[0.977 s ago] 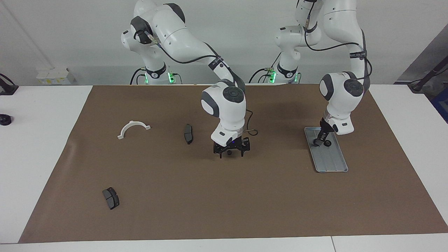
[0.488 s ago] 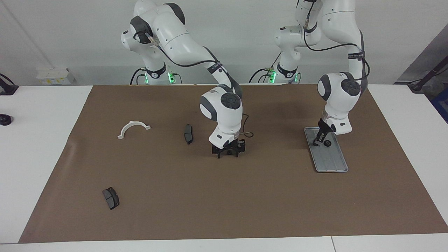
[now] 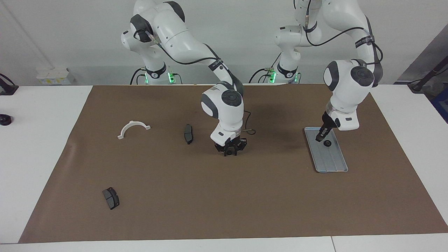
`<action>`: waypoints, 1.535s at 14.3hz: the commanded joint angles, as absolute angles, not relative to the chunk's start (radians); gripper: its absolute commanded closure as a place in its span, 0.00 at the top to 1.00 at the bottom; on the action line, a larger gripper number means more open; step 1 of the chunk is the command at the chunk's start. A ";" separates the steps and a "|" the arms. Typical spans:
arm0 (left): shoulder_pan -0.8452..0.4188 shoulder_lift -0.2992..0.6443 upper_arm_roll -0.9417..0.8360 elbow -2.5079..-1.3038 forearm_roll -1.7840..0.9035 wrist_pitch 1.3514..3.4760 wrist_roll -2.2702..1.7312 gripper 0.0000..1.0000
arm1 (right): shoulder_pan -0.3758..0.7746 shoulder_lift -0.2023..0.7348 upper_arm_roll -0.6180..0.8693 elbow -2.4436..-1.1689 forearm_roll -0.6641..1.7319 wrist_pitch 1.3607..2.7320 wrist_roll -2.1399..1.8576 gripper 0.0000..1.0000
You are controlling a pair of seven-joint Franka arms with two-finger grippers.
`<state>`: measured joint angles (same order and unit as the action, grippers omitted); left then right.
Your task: Place bearing gear from tray to pile
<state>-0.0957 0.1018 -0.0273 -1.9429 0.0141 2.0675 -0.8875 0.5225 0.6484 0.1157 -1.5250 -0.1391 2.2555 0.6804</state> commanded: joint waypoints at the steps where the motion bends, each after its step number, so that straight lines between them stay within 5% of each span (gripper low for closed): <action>1: -0.170 0.112 -0.017 -1.864 0.031 1.993 -0.882 0.00 | 0.522 0.623 0.129 -1.562 -0.129 2.249 0.718 0.39; 6: -0.192 0.112 -0.026 -1.789 0.029 1.980 -0.879 0.00 | 0.522 0.623 0.129 -1.565 -0.129 2.246 0.718 0.01; 12: -0.219 0.115 -0.032 -1.681 -0.057 1.962 -0.879 0.00 | 0.430 0.641 0.127 -1.462 -0.133 2.189 0.689 0.00; 20: -0.439 0.127 -0.035 -1.934 -0.130 2.359 -0.907 0.00 | 0.106 0.611 0.156 -1.391 -0.132 1.993 0.271 0.00; 22: -0.510 0.242 -0.034 -1.908 -0.175 2.475 -0.940 0.00 | 0.017 0.606 0.155 -1.411 -0.137 1.980 0.188 0.00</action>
<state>-0.4495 0.1668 -0.0516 -1.9116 -0.1339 2.3714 -0.9119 0.0969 0.6193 0.1315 -1.3891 -0.1394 1.9971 0.2646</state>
